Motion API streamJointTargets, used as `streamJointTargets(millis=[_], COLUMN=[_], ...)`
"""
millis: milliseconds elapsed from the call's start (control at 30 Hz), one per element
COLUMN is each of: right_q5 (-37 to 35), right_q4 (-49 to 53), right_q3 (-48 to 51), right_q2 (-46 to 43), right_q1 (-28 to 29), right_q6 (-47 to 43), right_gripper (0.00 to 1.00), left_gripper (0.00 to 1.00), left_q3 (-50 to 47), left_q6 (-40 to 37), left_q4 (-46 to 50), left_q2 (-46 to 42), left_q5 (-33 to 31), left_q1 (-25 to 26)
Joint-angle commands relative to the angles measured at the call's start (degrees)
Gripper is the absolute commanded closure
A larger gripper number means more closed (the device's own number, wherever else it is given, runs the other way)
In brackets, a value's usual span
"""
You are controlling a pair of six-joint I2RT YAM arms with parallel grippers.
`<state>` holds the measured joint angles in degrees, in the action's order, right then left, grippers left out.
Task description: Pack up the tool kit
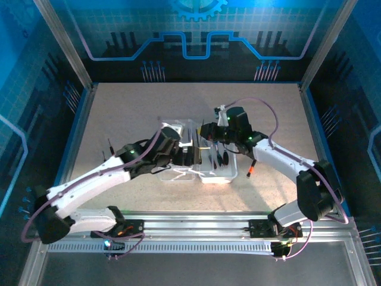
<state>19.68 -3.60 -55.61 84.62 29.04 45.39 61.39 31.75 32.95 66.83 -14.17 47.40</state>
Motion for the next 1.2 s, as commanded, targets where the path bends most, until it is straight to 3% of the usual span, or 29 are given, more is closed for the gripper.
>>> streamJointTargets(millis=[0,300,933,1033,1167], right_q5=[-2.48,-4.98,-9.29,-10.31,-10.19], right_q4=[7.45,13.08,16.13,16.58,17.04], right_q3=[-2.36,-6.45,-8.1,-8.33,-8.75], right_q2=[2.3,8.44,12.63,12.74,12.7], right_q1=[-0.93,-1.3,-1.86,-1.97,-1.98], right_q6=[-7.54,-12.37,-11.73,-11.28,-11.11], right_gripper=[1.0,0.99,0.91,0.8,0.81], left_gripper=[0.01,0.01,0.01,0.01,0.01], left_q3=[-2.79,-11.1,-10.96,-10.55,-10.22], left_q6=[0.27,5.07,3.41,3.23,3.1], left_q4=[3.34,4.14,3.68,3.63,3.68], left_q2=[-6.66,-18.28,-16.5,-16.03,-15.76], left_q5=[-8.63,-6.03,-3.71,-3.2,-2.97], left_q1=[-2.66,-12.71,-13.97,-14.0,-14.13])
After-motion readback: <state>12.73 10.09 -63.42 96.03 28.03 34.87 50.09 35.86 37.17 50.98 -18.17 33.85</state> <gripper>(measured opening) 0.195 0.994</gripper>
